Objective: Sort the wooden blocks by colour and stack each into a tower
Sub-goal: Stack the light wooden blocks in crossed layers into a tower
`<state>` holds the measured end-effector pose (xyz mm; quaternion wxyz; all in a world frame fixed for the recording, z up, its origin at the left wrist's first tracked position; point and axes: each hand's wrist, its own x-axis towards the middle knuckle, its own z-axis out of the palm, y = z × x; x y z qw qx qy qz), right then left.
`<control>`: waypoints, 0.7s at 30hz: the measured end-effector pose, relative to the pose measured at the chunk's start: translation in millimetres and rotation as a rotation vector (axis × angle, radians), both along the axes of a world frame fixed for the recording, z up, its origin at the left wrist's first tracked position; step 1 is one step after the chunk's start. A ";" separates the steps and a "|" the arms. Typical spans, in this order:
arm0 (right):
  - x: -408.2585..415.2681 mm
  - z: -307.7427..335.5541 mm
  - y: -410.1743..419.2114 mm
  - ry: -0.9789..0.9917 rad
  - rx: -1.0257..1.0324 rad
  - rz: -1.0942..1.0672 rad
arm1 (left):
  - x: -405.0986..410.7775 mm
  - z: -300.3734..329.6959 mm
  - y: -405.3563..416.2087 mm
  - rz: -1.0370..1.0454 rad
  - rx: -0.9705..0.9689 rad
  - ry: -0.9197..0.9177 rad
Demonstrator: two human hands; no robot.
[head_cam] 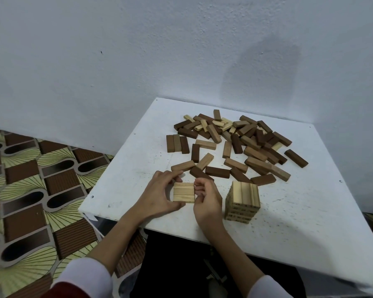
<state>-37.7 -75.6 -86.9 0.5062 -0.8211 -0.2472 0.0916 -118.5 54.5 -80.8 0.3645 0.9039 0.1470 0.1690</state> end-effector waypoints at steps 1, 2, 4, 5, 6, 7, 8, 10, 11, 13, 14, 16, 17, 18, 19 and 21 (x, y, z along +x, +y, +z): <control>0.0 0.0 0.0 -0.004 0.001 0.001 | 0.0 0.3 0.0 0.002 -0.001 -0.001; -0.2 0.3 0.0 -0.005 -0.001 0.002 | -0.1 0.4 0.0 0.005 -0.004 0.000; -1.0 1.8 -0.3 0.002 -0.010 0.007 | -0.2 1.6 -1.1 0.012 -0.021 -0.001; -1.3 2.1 -0.4 0.009 -0.007 0.008 | 0.1 2.2 -1.7 0.017 -0.035 0.000; -2.3 3.4 -0.8 0.017 0.003 0.010 | -0.4 3.2 -2.2 0.025 -0.056 0.000; -3.1 5.0 -0.6 0.021 0.014 0.016 | -0.7 4.6 -2.2 0.034 -0.079 -0.005; -4.0 6.5 -0.4 0.026 0.013 0.028 | -1.4 6.0 -2.5 0.043 -0.105 -0.015; -5.3 12.5 0.7 0.047 -0.006 0.071 | -1.9 9.8 -3.2 0.059 -0.167 -0.040; -6.2 16.9 1.4 0.067 -0.015 0.096 | -2.0 12.6 -4.0 0.071 -0.212 -0.046; -8.8 28.9 3.7 0.096 -0.014 0.152 | -1.5 19.7 -3.8 0.112 -0.296 -0.053; -10.6 35.8 4.0 0.088 -0.003 0.184 | -1.4 24.1 -2.9 0.130 -0.317 -0.061; -13.4 51.7 3.9 0.038 0.014 0.248 | -0.9 36.3 0.8 0.130 -0.325 -0.107; -14.0 60.8 3.8 0.017 0.014 0.266 | -0.7 43.6 2.8 0.121 -0.328 -0.134; -13.8 70.1 3.0 0.001 0.012 0.274 | -0.3 51.4 3.8 0.112 -0.330 -0.159; -12.6 79.7 1.6 -0.017 0.019 0.276 | 0.2 60.2 3.2 0.100 -0.326 -0.185; -6.1 96.7 -3.6 -0.034 0.058 0.279 | 3.6 77.8 -1.4 0.069 -0.316 -0.238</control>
